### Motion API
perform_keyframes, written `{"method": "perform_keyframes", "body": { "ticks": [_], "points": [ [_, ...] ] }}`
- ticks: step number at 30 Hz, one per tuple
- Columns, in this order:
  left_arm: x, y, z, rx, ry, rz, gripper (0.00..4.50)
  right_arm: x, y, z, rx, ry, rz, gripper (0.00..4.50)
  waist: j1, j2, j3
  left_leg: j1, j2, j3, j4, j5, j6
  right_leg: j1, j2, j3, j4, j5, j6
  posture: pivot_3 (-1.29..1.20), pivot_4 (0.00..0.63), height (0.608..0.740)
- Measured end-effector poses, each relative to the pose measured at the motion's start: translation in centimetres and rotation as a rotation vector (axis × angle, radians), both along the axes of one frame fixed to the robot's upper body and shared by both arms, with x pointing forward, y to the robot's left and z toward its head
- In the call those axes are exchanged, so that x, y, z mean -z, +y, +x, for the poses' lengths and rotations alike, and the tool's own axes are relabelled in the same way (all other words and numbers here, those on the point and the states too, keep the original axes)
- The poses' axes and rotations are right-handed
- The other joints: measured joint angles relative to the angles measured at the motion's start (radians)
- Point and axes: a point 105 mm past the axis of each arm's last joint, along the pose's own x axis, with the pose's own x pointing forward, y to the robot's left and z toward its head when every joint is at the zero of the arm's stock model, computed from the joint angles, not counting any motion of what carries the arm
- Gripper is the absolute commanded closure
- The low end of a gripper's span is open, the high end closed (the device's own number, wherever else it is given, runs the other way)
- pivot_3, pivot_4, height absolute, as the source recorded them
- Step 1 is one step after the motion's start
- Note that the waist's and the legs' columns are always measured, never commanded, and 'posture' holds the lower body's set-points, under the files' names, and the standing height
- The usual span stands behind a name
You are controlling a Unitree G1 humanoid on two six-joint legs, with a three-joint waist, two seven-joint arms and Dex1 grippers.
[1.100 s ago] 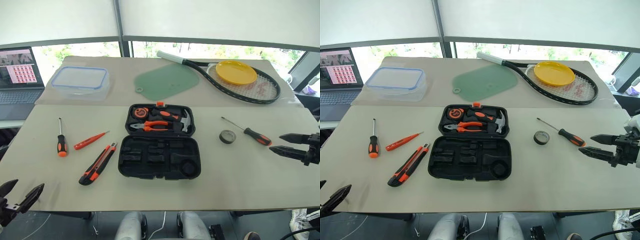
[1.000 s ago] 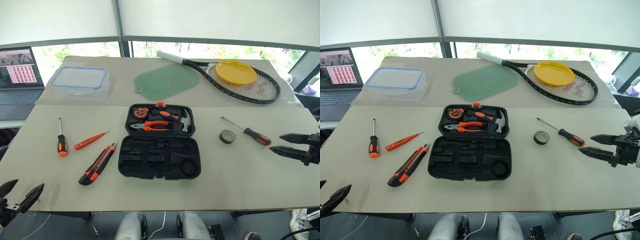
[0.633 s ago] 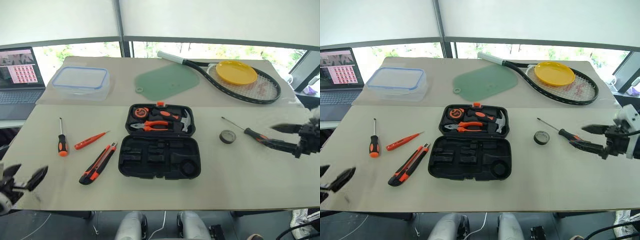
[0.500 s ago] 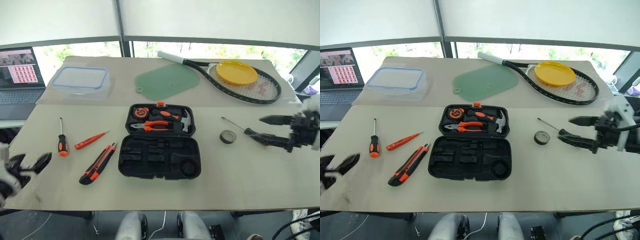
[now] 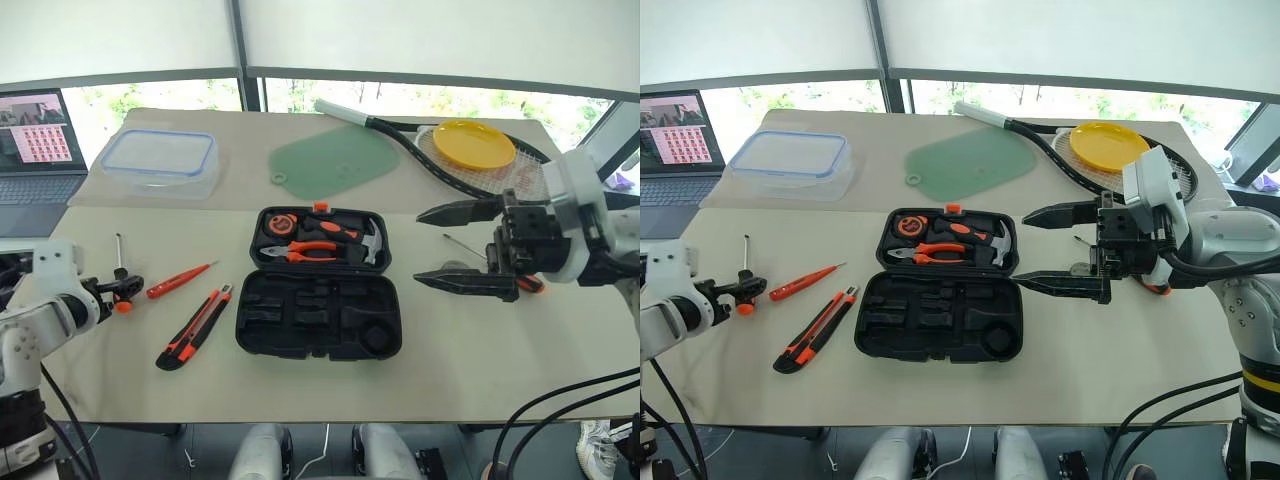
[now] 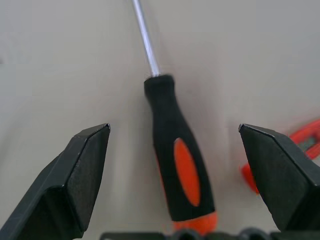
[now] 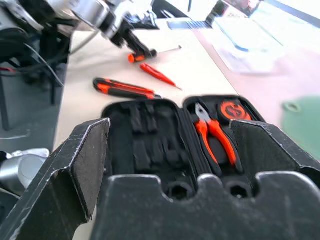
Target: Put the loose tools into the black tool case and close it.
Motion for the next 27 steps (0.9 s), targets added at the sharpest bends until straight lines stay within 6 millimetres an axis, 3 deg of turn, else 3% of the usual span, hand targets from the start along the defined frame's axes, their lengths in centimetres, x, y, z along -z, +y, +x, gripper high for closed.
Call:
{"method": "perform_keyframes", "body": {
  "ticks": [1, 2, 3, 11, 17, 19, 21, 22, 24, 25, 27],
  "points": [
    [0.0, -0.1, 0.4, 0.004, 0.002, 0.004, 0.06, 0.0, 0.1, 0.0, -0.003, 0.001, 0.005, 0.03, 0.004, 0.0, 0.0, 0.0, 0.0, 0.0, 0.0, 0.0, 0.0, 0.0, -0.001, 0.0, 0.0, 0.0, 0.0, 0.0, 0.15, 0.738],
    [0.0, -0.2, 0.8, 0.005, 0.006, 0.013, 0.57, 0.0, 0.2, -0.1, -0.008, 0.002, 0.014, 0.0, 0.007, 0.0, 0.0, 0.0, 0.0, 0.0, 0.0, 0.001, -0.001, 0.0, -0.001, -0.001, 0.0, 0.0, 0.0, 0.0, 0.15, 0.738],
    [0.1, -0.2, 1.1, 0.004, 0.011, 0.02, 0.68, -0.1, 0.3, -0.1, -0.01, 0.0, 0.017, 0.0, 0.01, 0.0, 0.0, 0.001, -0.001, 0.0, -0.001, 0.001, -0.001, 0.0, -0.001, -0.001, 0.001, 0.0, -0.001, 0.0, 0.15, 0.738],
    [0.4, 0.7, 1.6, -0.036, 0.028, 0.034, 3.49, 0.2, 0.2, 0.0, 0.02, 0.006, 0.027, 0.0, 0.013, 0.001, -0.001, 0.003, -0.002, 0.0, -0.005, 0.001, -0.004, 0.0, -0.014, -0.006, 0.001, 0.001, -0.002, 0.0, 0.15, 0.738],
    [-0.5, 0.6, 2.8, 0.021, -0.043, 0.081, 3.61, 1.1, -0.9, -0.1, 0.085, 0.037, 0.027, 0.0, 0.014, 0.0, 0.0, 0.001, -0.001, -0.002, -0.008, 0.003, -0.008, -0.001, -0.014, -0.012, 0.001, 0.001, -0.005, 0.0, 0.15, 0.738],
    [-3.3, -1.0, 4.7, 0.165, -0.16, 0.14, 3.61, 1.8, -1.6, -0.2, 0.125, 0.062, 0.017, 0.0, 0.021, -0.005, 0.001, -0.003, -0.002, -0.006, -0.008, 0.004, -0.01, -0.001, -0.015, -0.019, -0.001, 0.001, -0.006, 0.0, 0.15, 0.738],
    [-7.6, -3.9, 6.4, 0.373, -0.305, 0.249, 3.61, 2.4, -2.2, -0.4, 0.158, 0.077, 0.011, 0.0, 0.029, -0.007, 0.001, -0.005, -0.002, -0.006, -0.007, 0.003, -0.011, -0.002, -0.016, -0.022, -0.003, 0.002, -0.006, 0.0, 0.15, 0.738],
    [-10.4, -6.5, 7.0, 0.535, -0.398, 0.314, 3.61, 2.9, -2.7, -0.5, 0.183, 0.092, 0.001, 0.0, 0.032, -0.007, 0.001, -0.005, -0.003, -0.005, -0.007, 0.004, -0.01, -0.001, -0.016, -0.023, -0.003, 0.003, -0.005, 0.0, 0.15, 0.738],
    [-12.7, -10.2, 6.9, 0.755, -0.482, 0.384, 3.61, 3.7, -3.4, -0.5, 0.222, 0.114, -0.012, 0.0, 0.032, -0.007, 0.001, -0.004, -0.004, -0.002, -0.007, 0.006, -0.005, -0.001, -0.016, -0.023, -0.004, 0.003, -0.005, 0.0, 0.15, 0.738],
    [-13.2, -12.9, 6.6, 0.927, -0.508, 0.435, 3.61, 4.3, -3.8, -0.6, 0.25, 0.13, -0.022, 0.0, 0.031, -0.005, 0.0, -0.003, -0.004, 0.001, -0.007, 0.007, -0.003, 0.0, -0.017, -0.023, -0.005, 0.003, -0.005, 0.0, 0.15, 0.738],
    [-11.9, -16.8, 5.6, 1.209, -0.48, 0.494, 3.61, 5.1, -4.5, -0.6, 0.29, 0.152, -0.032, 0.0, 0.026, -0.004, 0.0, -0.003, -0.005, 0.003, -0.007, 0.007, -0.001, 0.0, -0.016, -0.023, -0.006, 0.002, -0.004, 0.0, 0.15, 0.738]
  ]
}}
